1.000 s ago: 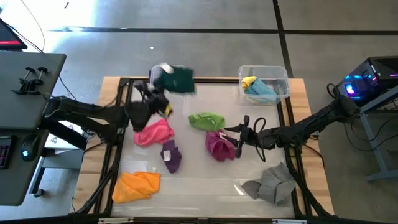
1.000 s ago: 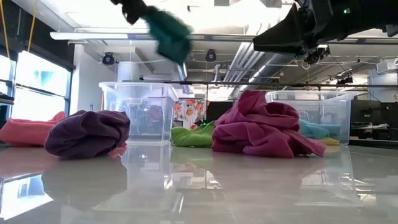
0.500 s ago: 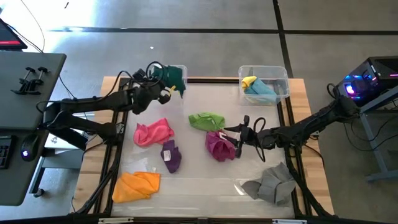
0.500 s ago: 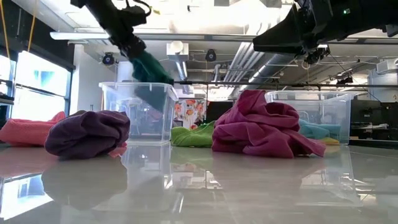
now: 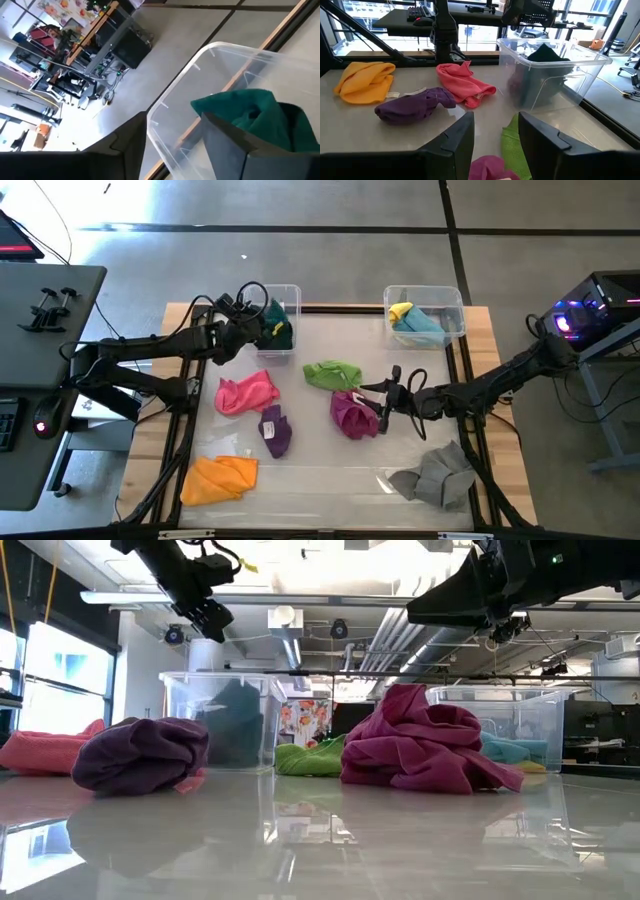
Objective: Sort towels by color in basket
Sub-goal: Put the light green towel into the right transparent bin
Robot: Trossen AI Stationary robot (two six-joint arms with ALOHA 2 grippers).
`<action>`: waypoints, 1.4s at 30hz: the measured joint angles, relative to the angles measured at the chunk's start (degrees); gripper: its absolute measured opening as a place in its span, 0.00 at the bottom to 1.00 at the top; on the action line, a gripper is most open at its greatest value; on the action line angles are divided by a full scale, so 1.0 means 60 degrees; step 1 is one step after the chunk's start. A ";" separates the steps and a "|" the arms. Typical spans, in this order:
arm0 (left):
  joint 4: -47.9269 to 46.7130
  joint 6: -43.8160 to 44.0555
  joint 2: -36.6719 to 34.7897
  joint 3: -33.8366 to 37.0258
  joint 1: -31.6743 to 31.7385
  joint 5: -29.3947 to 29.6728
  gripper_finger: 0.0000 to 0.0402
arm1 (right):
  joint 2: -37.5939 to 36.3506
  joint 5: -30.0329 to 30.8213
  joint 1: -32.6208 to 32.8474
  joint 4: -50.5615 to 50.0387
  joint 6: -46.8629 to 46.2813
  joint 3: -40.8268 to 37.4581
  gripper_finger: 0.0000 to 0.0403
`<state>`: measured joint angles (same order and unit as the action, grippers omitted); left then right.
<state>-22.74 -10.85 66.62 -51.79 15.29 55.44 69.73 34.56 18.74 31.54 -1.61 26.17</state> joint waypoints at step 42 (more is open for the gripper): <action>1.1660 -0.0793 0.3141 0.3228 -0.2966 -0.8769 0.45 | 0.0004 -0.0233 -0.0661 -0.0331 -0.0174 -0.0005 0.36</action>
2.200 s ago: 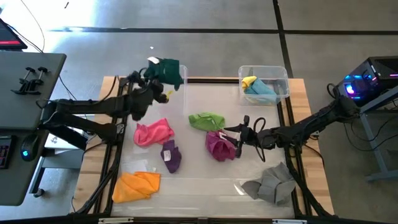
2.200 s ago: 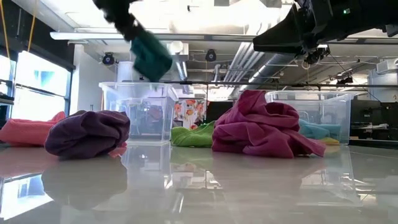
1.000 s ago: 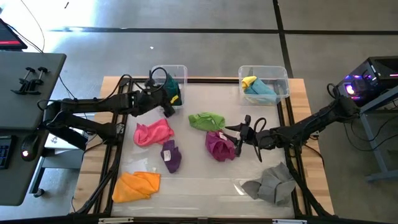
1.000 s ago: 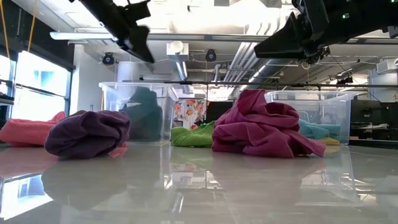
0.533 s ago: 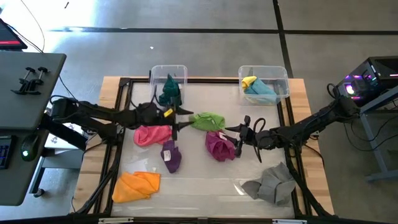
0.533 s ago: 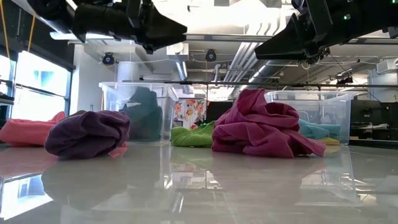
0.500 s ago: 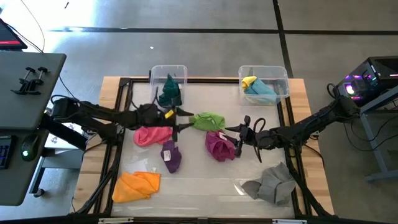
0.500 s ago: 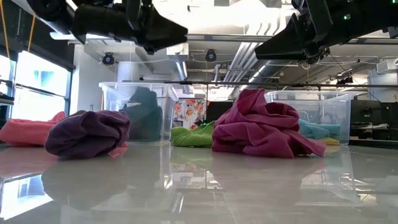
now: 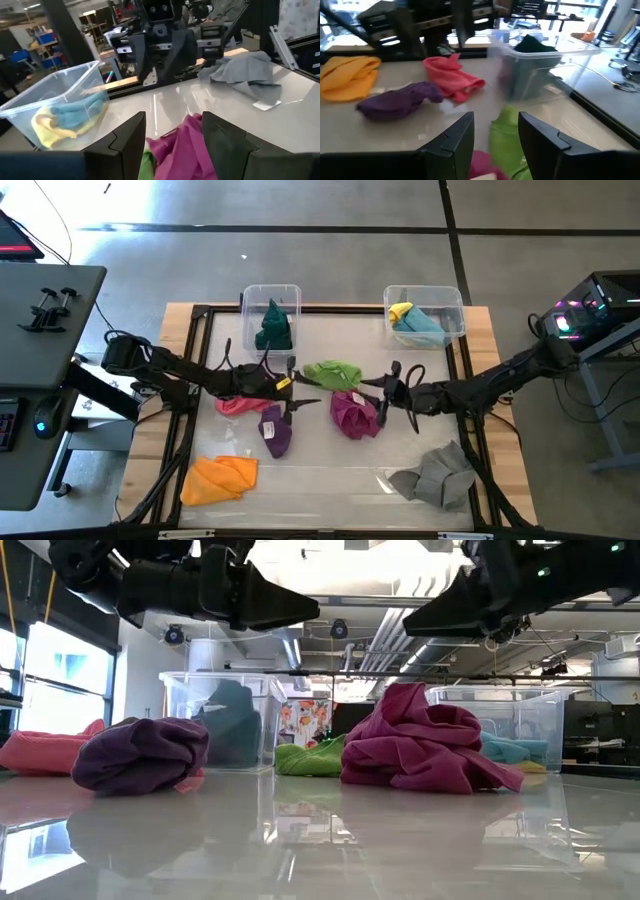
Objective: Sort towels by color in basket
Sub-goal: Put the light green towel into the right transparent bin
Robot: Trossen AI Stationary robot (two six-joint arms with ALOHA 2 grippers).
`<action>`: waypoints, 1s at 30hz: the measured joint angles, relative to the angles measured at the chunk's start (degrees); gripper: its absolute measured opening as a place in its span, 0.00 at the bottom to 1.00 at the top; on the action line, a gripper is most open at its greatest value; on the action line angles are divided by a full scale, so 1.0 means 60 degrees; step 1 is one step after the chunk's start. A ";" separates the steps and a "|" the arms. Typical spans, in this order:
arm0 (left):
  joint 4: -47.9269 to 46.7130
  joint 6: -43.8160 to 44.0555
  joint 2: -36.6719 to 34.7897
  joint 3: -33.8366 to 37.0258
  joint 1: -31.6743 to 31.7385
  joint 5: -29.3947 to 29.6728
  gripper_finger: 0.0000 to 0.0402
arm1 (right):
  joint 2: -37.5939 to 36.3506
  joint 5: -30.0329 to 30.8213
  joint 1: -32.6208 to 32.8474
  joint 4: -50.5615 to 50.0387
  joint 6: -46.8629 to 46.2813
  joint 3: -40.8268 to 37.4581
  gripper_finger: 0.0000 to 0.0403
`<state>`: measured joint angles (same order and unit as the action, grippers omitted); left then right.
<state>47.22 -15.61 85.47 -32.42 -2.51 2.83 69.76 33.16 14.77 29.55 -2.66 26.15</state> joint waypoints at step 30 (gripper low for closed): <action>-0.2127 0.1002 -0.1310 -0.0007 -0.0236 0.3760 0.45 | 0.5902 -0.4027 -0.4050 -0.7087 -0.1419 0.6198 0.56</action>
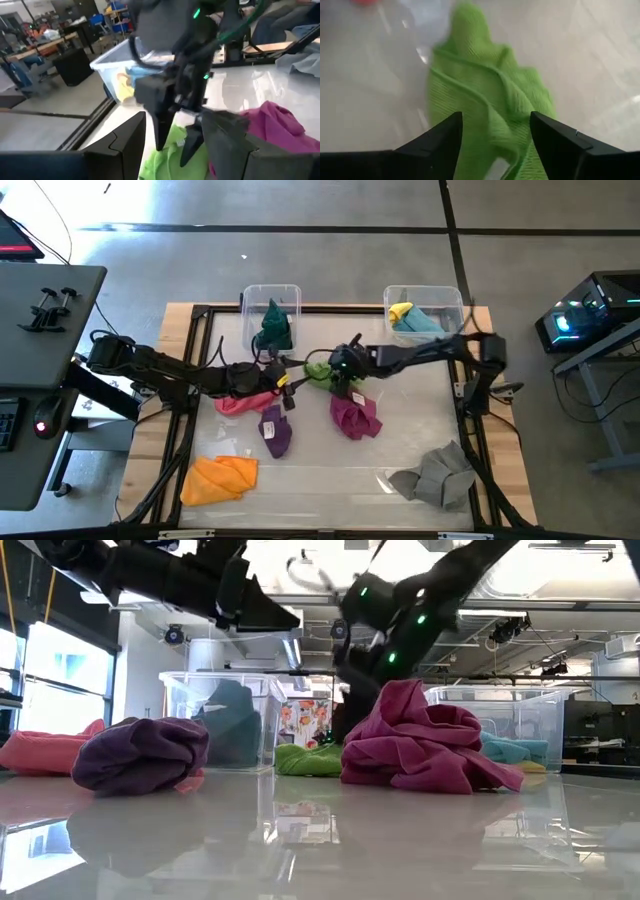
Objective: Sort towels by color in basket
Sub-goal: Put the light green towel into the right transparent bin
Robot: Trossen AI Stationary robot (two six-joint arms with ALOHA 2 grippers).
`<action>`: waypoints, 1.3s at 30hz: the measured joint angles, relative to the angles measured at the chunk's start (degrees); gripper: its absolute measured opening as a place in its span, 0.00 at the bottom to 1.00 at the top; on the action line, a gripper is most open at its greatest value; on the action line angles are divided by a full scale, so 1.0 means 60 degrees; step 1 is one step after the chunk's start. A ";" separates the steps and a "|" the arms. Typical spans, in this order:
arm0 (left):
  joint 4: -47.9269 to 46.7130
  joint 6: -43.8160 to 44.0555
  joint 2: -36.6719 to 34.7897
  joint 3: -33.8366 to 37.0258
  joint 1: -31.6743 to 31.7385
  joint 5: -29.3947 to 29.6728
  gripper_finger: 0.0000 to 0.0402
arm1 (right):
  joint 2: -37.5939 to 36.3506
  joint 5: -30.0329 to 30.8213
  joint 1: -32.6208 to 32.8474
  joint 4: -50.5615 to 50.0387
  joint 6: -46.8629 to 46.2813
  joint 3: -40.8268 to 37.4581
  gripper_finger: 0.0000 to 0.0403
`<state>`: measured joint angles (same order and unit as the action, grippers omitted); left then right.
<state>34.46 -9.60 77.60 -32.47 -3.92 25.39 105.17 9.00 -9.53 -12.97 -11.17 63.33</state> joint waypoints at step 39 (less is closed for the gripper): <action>-0.0481 -0.0260 0.0004 0.0000 -0.0568 -0.0063 0.45 | -0.8106 0.6611 -0.0150 -0.4221 0.4524 -0.0285 0.04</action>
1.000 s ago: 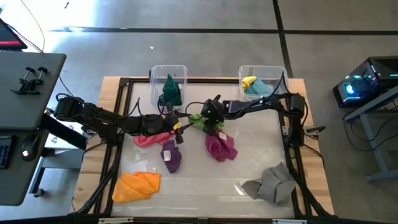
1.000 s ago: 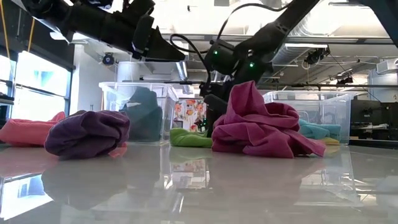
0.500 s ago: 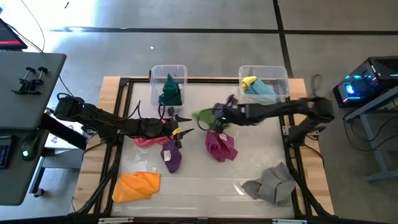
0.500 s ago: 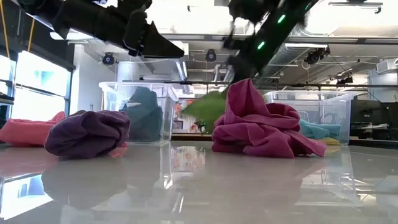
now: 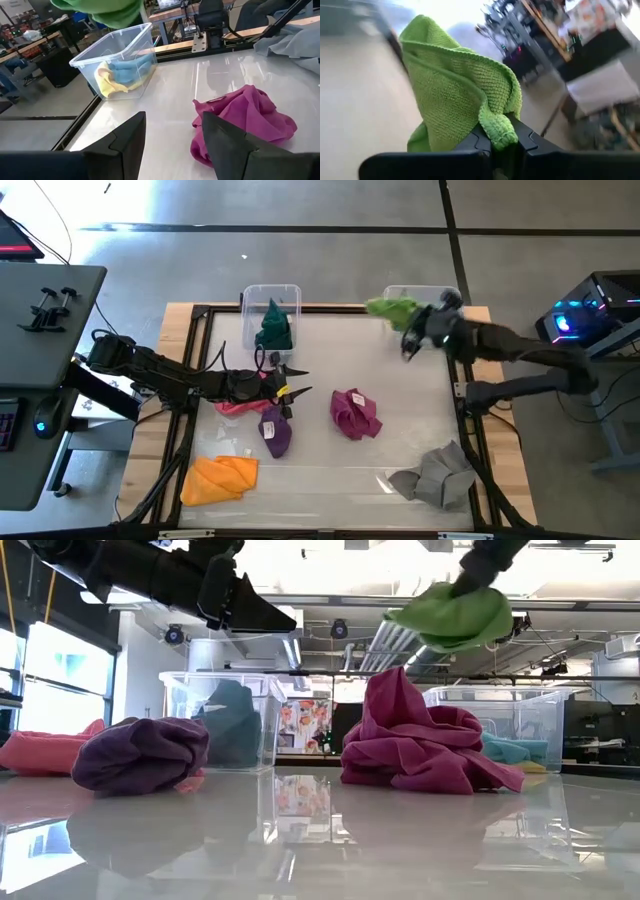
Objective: Sort towels by color in basket
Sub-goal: Put the light green towel into the right transparent bin
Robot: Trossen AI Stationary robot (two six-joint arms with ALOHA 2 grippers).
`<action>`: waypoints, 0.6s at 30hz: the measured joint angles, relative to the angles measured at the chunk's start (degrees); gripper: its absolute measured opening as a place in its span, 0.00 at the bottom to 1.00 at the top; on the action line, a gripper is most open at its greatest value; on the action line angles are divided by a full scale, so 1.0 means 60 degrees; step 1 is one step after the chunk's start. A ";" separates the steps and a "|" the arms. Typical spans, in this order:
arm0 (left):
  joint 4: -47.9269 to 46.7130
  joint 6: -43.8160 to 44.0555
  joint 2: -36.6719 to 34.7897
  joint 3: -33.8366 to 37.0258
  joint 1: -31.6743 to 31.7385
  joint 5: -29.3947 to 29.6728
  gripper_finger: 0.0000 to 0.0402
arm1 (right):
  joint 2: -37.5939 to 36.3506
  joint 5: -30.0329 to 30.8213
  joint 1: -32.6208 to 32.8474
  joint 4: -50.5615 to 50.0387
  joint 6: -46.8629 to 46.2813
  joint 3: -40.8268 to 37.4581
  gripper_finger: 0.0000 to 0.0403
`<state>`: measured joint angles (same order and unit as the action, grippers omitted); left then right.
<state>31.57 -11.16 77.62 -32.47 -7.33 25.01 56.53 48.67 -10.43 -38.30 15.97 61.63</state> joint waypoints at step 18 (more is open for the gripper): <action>0.0131 0.0086 0.0000 0.0000 0.0000 0.0001 0.45 | 0.1013 -0.4202 -0.6206 -0.0729 0.1134 0.0000 0.09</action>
<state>32.36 -10.64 77.62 -32.47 -7.33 25.01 62.61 23.45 -47.66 -42.67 22.78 61.63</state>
